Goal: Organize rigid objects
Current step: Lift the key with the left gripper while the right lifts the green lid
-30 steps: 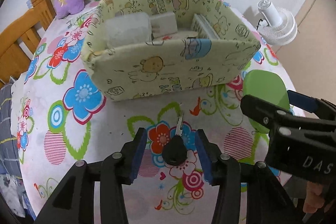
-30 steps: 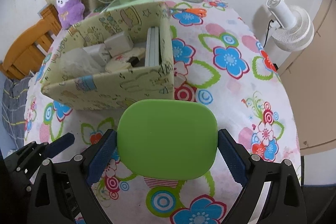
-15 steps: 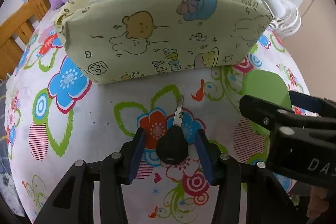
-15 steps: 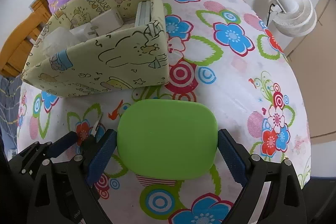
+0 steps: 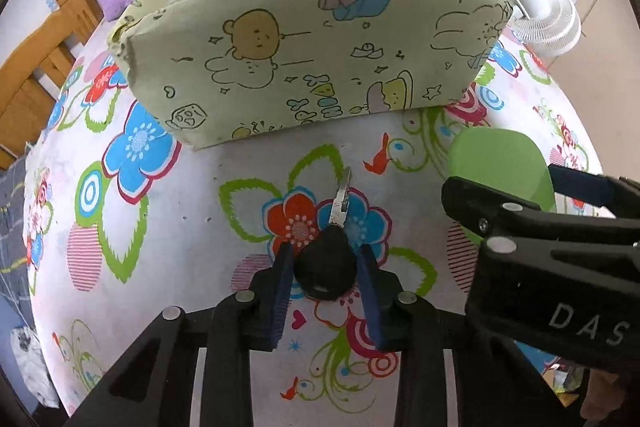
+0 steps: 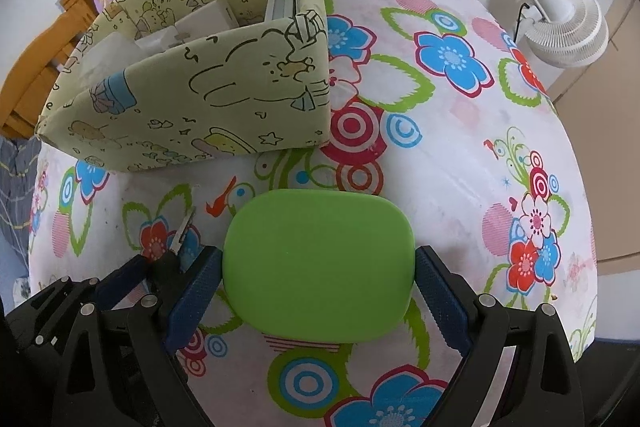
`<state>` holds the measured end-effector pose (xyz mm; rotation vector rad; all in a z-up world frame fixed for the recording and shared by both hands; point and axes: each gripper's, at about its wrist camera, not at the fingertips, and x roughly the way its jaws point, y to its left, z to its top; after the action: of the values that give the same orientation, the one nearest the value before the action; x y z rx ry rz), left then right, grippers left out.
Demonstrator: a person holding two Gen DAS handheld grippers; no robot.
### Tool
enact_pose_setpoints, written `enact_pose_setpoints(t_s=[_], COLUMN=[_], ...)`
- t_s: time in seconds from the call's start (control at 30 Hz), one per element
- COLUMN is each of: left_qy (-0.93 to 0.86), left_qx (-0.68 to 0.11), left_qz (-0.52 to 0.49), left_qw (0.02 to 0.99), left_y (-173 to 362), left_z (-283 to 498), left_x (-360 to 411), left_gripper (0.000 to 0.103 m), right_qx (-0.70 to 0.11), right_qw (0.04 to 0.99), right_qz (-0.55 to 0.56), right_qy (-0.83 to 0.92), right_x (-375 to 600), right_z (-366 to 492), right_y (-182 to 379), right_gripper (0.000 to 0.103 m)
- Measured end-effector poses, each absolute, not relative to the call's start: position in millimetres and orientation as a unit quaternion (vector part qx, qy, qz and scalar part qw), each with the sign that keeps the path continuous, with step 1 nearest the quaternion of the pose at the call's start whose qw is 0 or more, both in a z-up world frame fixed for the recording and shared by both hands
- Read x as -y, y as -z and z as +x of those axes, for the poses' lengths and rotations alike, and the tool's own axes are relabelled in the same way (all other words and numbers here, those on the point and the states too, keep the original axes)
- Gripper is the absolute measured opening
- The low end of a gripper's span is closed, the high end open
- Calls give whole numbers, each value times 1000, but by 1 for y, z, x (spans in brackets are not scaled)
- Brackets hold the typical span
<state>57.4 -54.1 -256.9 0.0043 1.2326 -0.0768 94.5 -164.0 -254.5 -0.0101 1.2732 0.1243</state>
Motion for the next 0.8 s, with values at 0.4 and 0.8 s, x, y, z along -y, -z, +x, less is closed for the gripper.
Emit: enact_pose_setpoints(t_s=[0.4, 0.8], left_qy=[48, 58], left_qx=[-563, -539], left_qz=[12, 25], left_qw=[825, 840], left_y=[219, 176], left_z=[55, 63], left_x=[59, 60], left_gripper=[31, 31], right_qx=[-580, -556], right_qw=[812, 829], right_qz=[4, 12], right_qy=[-59, -57], right_x=[162, 166], right_z=[88, 84], right_y=[229, 187], right_gripper=[95, 95])
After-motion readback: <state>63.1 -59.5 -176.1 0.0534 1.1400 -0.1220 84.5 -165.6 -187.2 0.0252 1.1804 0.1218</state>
